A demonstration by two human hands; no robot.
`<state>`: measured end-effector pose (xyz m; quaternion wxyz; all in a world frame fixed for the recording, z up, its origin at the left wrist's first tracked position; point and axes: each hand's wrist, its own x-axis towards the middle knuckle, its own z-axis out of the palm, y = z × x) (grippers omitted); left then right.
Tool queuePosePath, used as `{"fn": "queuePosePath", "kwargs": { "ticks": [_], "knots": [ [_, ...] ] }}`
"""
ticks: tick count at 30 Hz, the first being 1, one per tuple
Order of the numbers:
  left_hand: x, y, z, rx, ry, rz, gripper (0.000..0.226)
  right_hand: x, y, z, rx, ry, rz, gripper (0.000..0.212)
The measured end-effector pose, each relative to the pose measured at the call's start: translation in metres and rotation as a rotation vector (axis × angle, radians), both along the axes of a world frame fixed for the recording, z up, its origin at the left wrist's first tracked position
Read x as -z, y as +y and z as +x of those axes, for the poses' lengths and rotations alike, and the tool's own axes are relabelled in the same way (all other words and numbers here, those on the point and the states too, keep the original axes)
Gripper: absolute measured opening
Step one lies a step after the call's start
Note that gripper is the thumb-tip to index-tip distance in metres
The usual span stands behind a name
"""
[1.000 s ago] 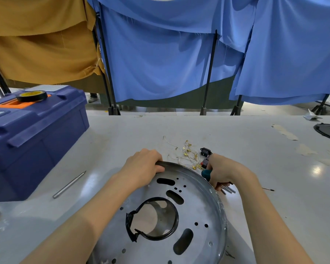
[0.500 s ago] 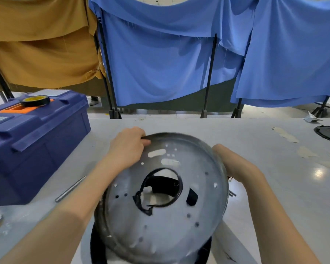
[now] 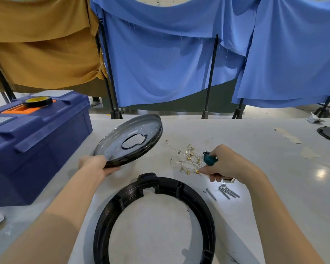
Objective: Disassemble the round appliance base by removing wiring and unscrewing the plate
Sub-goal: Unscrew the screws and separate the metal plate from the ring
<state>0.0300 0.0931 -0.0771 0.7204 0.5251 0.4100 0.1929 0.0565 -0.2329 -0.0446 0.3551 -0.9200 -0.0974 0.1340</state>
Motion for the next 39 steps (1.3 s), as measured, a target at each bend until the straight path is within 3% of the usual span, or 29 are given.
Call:
{"fn": "queuePosePath", "kwargs": {
  "ticks": [9, 13, 16, 20, 25, 29, 35, 39],
  "knots": [
    [0.019, 0.002, 0.001, -0.165, 0.093, 0.104, 0.029, 0.0, 0.006, -0.002, -0.027, -0.035, -0.02, 0.032],
    [0.02, -0.001, -0.001, -0.092, 0.118, 0.136, 0.031, -0.002, 0.008, -0.002, -0.033, -0.042, -0.019, 0.029],
    [0.016, -0.003, -0.005, -0.012, 0.145, 0.191, 0.018, -0.001, 0.009, -0.003, -0.047, -0.046, -0.022, 0.028],
    [0.015, -0.007, -0.013, 0.089, 0.314, 0.453, 0.022, 0.0, 0.012, -0.005, -0.119, -0.052, -0.033, 0.043],
    [0.012, -0.016, -0.02, 0.133, 0.504, 0.884, 0.036, -0.004, 0.019, -0.012, -0.289, 0.08, -0.08, 0.053],
    [0.007, -0.033, -0.026, 0.112, 0.426, 1.119, 0.044, 0.0, 0.027, -0.016, -0.35, 0.125, -0.156, 0.036],
    [0.006, -0.046, -0.029, 0.185, 0.359, 1.213, 0.035, 0.007, 0.034, -0.014, -0.325, 0.1, -0.191, 0.014],
    [0.003, -0.053, -0.035, 0.456, 0.12, 1.233, 0.029, 0.009, 0.032, -0.014, -0.337, 0.09, -0.154, 0.014]
  ]
}}
